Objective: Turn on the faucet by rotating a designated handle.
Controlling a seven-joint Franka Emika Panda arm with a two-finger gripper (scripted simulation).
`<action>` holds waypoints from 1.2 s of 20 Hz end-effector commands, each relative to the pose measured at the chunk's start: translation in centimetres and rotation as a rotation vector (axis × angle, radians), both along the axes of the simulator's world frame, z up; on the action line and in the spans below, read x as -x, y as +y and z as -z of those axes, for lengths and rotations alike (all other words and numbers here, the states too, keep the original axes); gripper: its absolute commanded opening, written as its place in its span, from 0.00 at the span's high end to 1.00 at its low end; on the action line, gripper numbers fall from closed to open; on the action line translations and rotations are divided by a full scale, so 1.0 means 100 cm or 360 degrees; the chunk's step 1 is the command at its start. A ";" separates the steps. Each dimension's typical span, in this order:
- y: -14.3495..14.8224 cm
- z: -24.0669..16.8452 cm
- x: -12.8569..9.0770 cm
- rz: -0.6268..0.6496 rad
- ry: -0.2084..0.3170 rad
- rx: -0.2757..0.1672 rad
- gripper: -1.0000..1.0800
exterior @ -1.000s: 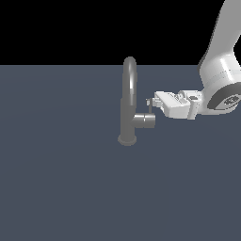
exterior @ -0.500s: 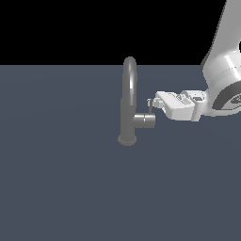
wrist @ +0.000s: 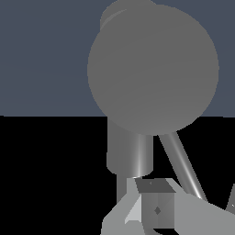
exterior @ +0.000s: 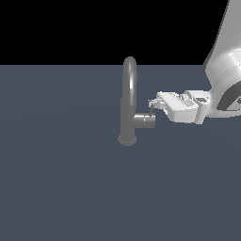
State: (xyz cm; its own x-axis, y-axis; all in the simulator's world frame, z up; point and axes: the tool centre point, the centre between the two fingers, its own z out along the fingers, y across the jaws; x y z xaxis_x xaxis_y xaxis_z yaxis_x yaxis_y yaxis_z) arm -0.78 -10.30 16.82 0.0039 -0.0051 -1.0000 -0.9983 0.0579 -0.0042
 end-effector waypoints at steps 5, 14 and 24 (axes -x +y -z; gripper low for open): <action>0.001 0.012 0.024 -0.0003 0.0009 -0.0005 1.00; 0.003 0.016 0.039 -0.0008 -0.0027 0.0001 1.00; 0.002 0.079 0.063 -0.0007 0.0010 -0.0008 1.00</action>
State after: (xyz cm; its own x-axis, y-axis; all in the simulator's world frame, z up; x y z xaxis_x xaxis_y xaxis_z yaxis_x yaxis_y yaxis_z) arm -5.91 -9.93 11.37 0.0299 0.0007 -0.9996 -0.9985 0.0467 -0.0298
